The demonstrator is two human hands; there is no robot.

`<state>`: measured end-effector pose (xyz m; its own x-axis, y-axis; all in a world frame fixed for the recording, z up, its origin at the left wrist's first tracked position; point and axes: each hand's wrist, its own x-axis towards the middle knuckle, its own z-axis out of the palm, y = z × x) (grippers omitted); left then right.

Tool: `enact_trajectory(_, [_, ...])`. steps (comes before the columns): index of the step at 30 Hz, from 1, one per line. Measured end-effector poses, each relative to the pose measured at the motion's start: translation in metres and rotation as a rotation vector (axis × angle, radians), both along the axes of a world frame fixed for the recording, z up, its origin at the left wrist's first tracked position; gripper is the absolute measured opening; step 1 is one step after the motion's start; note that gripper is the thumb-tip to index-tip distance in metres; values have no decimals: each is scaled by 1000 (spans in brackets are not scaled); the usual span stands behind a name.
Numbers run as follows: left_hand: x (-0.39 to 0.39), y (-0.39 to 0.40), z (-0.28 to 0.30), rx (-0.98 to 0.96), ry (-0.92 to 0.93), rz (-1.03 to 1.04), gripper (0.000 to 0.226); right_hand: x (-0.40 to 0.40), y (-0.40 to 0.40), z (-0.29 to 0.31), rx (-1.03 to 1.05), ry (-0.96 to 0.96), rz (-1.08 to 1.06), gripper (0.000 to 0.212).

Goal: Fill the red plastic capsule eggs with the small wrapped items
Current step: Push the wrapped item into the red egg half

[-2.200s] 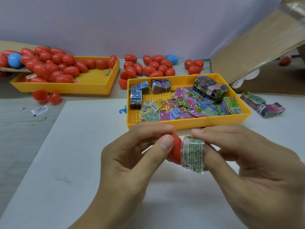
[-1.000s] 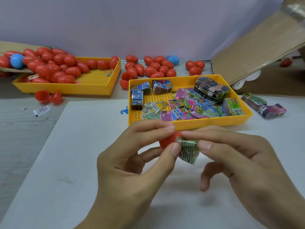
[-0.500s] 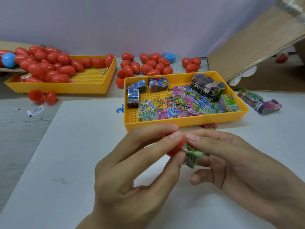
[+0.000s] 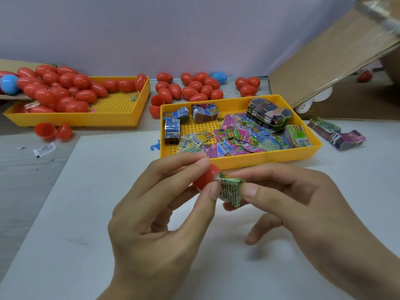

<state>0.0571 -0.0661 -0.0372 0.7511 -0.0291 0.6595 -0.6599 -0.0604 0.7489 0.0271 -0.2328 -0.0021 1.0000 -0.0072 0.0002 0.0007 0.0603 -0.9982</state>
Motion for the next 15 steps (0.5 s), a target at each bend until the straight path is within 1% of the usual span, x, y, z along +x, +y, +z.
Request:
enact_trajectory(2, [0, 0, -1, -5, 6, -15, 31, -2, 2, -3, -105, -80, -77, 16])
enact_trajectory(4, [-1, 0, 1, -5, 15, -31, 32, -3, 3, -5, -168, -128, -144, 13])
enact_trajectory(8, [-2, -2, 2, 28, -10, -39, 33, -2, 5, -5, -207, -133, -176, 12])
enact_trajectory(9, [-2, -2, 3, 41, -13, -46, 31, -2, 4, -4, -186, -113, -154, 13])
enact_trajectory(11, [-2, -1, 1, 74, -36, -21, 25, 0, 2, -1, -76, -23, -67, 16])
enact_trajectory(13, [-2, 0, 1, 80, -49, -14, 25, 3, -2, 0, 90, 129, 63, 23])
enact_trajectory(15, [0, 2, -1, 97, -79, -5, 21, 7, -7, 2, 269, 292, 188, 35])
